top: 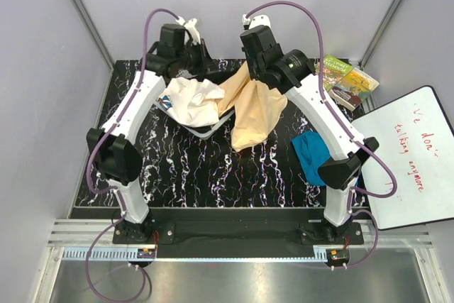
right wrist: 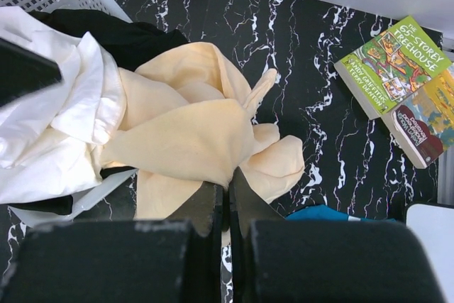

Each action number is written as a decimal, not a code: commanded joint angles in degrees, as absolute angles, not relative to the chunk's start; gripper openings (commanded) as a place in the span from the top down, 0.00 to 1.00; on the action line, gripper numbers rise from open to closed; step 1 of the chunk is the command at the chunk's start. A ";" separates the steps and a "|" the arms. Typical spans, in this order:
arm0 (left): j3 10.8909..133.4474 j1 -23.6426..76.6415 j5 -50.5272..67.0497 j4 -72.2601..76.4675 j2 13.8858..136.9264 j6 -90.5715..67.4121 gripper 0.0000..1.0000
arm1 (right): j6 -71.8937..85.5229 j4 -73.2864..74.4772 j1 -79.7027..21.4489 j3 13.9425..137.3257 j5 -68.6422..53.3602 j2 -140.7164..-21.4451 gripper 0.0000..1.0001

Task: Fold and stack the t-shirts
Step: Move the tshirt to the center of the board

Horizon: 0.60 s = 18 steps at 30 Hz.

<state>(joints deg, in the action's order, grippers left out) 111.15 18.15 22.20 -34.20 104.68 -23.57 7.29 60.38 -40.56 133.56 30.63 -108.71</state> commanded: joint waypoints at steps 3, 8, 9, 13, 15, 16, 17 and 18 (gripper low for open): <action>102.67 19.60 25.49 -34.10 108.89 -26.37 1.00 | 5.80 58.01 -40.43 135.96 36.21 -105.47 1.00; 98.01 19.77 19.79 -35.68 109.95 -25.40 1.00 | 4.92 58.01 -40.43 138.25 36.74 -105.64 1.00; 96.69 19.69 18.21 -36.47 109.78 -25.05 1.00 | 4.83 58.09 -40.34 139.04 36.91 -105.56 1.00; 95.10 19.25 10.21 -38.40 109.42 -24.26 1.00 | 4.05 58.10 -40.34 140.88 38.58 -104.50 1.00; 95.10 18.81 9.32 -39.81 110.12 -24.00 1.00 | 3.17 58.01 -40.43 142.29 39.90 -104.06 1.00; 95.27 18.37 8.53 -40.51 111.26 -23.82 1.00 | 2.56 58.09 -40.43 142.90 40.51 -103.98 1.00; 95.36 18.11 8.18 -41.04 111.70 -23.73 1.00 | 1.24 57.92 -40.43 143.61 42.00 -103.97 1.00; 95.01 17.84 7.91 -41.57 112.06 -23.64 1.00 | 0.62 57.83 -40.43 144.74 42.88 -103.97 1.00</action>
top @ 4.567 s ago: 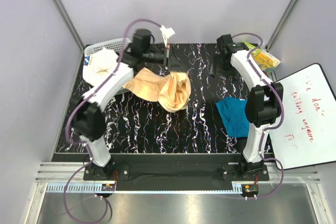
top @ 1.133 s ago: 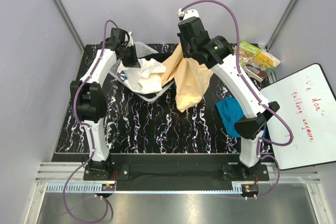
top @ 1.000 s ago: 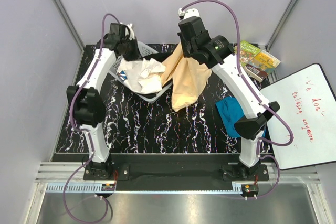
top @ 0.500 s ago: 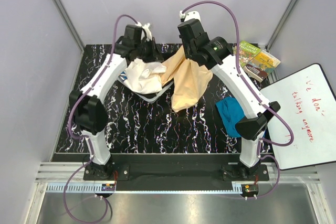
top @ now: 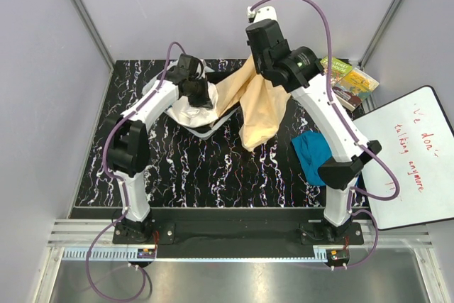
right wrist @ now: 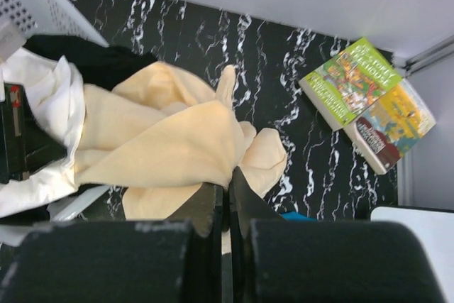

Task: Fold and stack the t-shirts
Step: Move the tshirt to the center of the board

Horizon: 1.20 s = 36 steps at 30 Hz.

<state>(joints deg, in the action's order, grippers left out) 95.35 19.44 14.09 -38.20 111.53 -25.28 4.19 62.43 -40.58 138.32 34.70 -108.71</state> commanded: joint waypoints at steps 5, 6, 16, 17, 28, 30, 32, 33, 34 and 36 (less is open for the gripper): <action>93.43 14.95 3.87 -41.92 113.29 -22.41 1.00 | -4.73 54.68 -40.43 146.16 49.11 -102.40 1.00; 93.34 14.42 3.78 -42.10 113.64 -22.24 1.00 | -5.62 53.71 -40.34 145.55 50.09 -101.96 1.00; 96.06 7.66 0.18 -44.47 120.05 -21.10 1.00 | -12.65 40.53 -40.08 138.08 63.80 -95.89 1.00; 96.41 7.12 -1.83 -44.73 120.41 -21.01 1.00 | -13.53 37.56 -39.99 137.21 65.03 -94.41 1.00; 102.65 -7.90 -9.23 -51.41 121.99 -22.06 1.00 | -13.72 27.77 -38.85 119.63 65.74 -88.68 1.00; 104.58 -10.62 -8.88 -52.03 121.82 -22.06 1.00 | -12.75 27.69 -38.93 117.34 64.95 -88.51 1.00; 107.30 -11.77 -7.48 -52.12 122.08 -20.57 1.00 | -11.78 27.77 -38.93 114.63 64.17 -88.51 1.00; 108.36 -11.95 -6.43 -52.03 122.34 -19.78 1.00 | -11.34 27.69 -38.94 113.74 63.81 -88.51 1.00; 109.41 -12.04 -5.46 -52.29 122.52 -18.73 1.00 | -10.73 27.69 -38.94 112.77 63.63 -88.42 1.00; 111.61 -11.87 -1.52 -52.30 122.52 -18.46 1.00 | -8.88 27.95 -39.02 110.31 62.32 -88.33 1.00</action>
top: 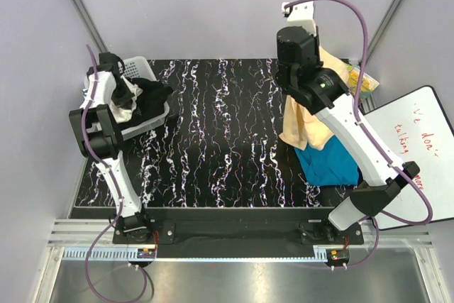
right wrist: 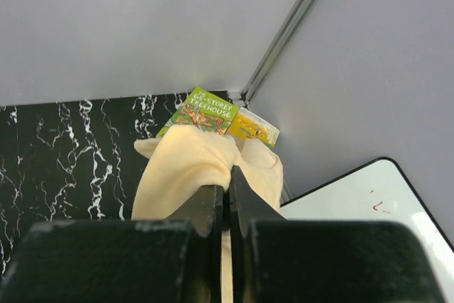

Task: Fold and stack the t-shirts
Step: Move the tshirt to the center of the board

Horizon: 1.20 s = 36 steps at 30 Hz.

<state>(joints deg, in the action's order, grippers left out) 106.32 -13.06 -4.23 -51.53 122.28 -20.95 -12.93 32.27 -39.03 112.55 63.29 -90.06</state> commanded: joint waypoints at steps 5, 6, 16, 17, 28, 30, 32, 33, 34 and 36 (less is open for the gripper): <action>112.85 -9.76 6.14 -49.50 117.43 -17.41 1.00 | -4.05 30.05 -39.02 105.04 58.81 -89.21 1.00; 112.68 -8.45 8.33 -48.79 114.72 -17.05 1.00 | -2.82 30.75 -39.02 104.51 58.10 -89.30 1.00; 101.43 7.29 7.38 -39.29 104.50 -16.79 1.00 | 11.14 38.58 -38.76 97.21 45.55 -95.70 1.00; 100.82 8.16 7.38 -39.20 104.94 -16.79 1.00 | 12.12 39.02 -38.67 96.51 44.48 -96.41 1.00; 96.25 7.74 10.37 -42.19 114.96 -20.30 1.00 | 17.49 43.42 -37.53 95.80 35.07 -102.13 1.00; 95.89 6.68 9.33 -42.19 115.84 -20.30 1.00 | 17.32 43.51 -37.35 95.45 34.63 -102.04 1.00; 95.71 5.20 9.05 -42.19 116.63 -20.30 1.00 | 17.49 43.59 -37.35 94.92 33.75 -101.69 1.00; 95.71 4.49 8.62 -42.19 116.80 -20.39 1.00 | 17.40 43.59 -37.35 94.66 33.40 -101.78 1.00; 95.54 3.79 8.61 -42.27 116.98 -20.56 1.00 | 17.66 43.68 -37.35 94.31 32.96 -101.69 1.00; 95.27 1.33 8.61 -42.71 117.16 -20.83 1.00 | 17.58 43.77 -37.35 93.96 32.43 -101.78 1.00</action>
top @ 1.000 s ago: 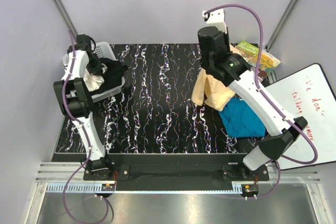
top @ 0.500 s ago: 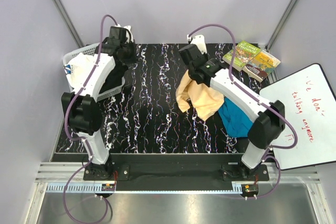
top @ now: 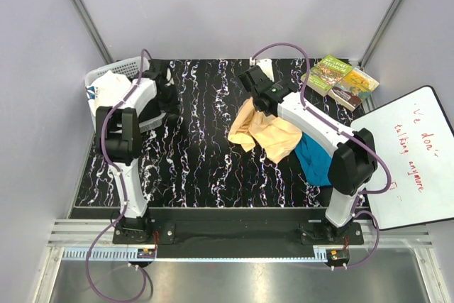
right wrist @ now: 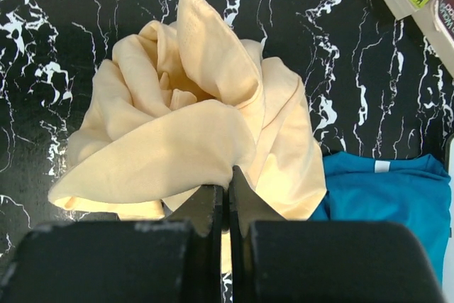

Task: Fold and stack the t-shirts
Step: Move the tshirt to the center of the board

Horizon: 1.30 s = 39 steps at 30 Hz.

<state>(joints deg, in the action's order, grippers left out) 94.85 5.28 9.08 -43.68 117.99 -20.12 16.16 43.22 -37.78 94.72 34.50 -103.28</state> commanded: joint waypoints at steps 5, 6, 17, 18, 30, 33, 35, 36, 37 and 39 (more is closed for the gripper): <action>92.91 -2.98 5.46 -45.52 115.15 -18.99 1.00 | 17.66 44.56 -37.09 94.04 32.25 -104.06 1.00; 92.29 -3.60 3.36 -45.88 114.70 -18.46 1.00 | 17.75 44.73 -37.00 94.22 32.43 -104.93 1.00; 95.44 -11.51 -3.60 -48.34 116.53 -18.11 1.00 | 15.56 44.82 -37.00 99.93 30.41 -110.56 1.00; 98.23 -11.60 -2.91 -48.51 117.41 -17.84 1.00 | 15.03 44.82 -37.00 100.28 30.32 -110.91 1.00; 98.80 -1.33 12.12 -43.07 106.45 -16.35 0.96 | 7.74 45.87 -37.27 108.88 16.48 -115.55 1.00; 98.61 4.47 14.32 -41.66 104.94 -15.65 0.95 | 6.42 49.03 -38.14 116.00 9.44 -120.74 1.00; 98.44 7.89 15.38 -41.75 105.73 -15.56 0.94 | 5.98 50.70 -39.02 122.14 5.21 -123.47 0.99; 97.57 8.78 15.47 -41.66 105.99 -15.82 0.94 | 5.45 53.06 -39.28 124.69 1.62 -126.71 0.97; 97.21 9.49 15.73 -41.66 106.69 -15.91 0.94 | 4.84 54.74 -39.55 130.11 0.10 -128.39 0.91; 95.37 11.07 16.00 -41.40 107.22 -16.35 0.91 | 4.57 56.86 -40.52 133.76 -3.41 -131.73 0.75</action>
